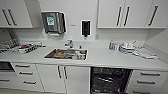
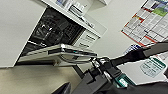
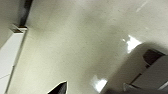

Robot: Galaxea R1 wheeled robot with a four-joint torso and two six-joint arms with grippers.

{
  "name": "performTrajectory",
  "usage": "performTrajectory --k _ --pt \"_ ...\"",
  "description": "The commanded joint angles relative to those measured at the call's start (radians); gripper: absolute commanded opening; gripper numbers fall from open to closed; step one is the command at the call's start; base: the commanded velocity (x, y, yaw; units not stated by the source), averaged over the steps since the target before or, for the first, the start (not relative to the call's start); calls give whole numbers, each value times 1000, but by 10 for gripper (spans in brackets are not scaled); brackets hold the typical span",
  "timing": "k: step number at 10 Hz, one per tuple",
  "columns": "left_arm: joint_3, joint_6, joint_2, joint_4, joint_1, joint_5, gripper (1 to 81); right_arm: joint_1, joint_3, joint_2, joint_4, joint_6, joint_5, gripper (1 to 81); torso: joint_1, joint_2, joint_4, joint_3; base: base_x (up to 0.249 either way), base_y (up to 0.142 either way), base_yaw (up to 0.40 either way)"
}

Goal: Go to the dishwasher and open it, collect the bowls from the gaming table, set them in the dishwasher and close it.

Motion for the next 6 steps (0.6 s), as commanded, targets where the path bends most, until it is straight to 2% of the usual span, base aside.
performTrajectory --k 1,3,4,6 --pt "-10 -10 -46 1 -56 -9 811 137 112 -113 -12 0 -30 811 0 0 0 0 0 0 0" --pt "-90 -43 7 3 -45 -3 811 124 193 -171 -70 0 -5 811 0 0 0 0 0 0 0" --pt "-171 -70 55 3 -26 -6 811 104 229 -187 -139 -22 6 811 0 0 0 0 0 0 0" --pt "-386 -136 188 3 27 -6 811 38 258 -193 -227 -118 45 811 0 0 0 0 0 0 0"
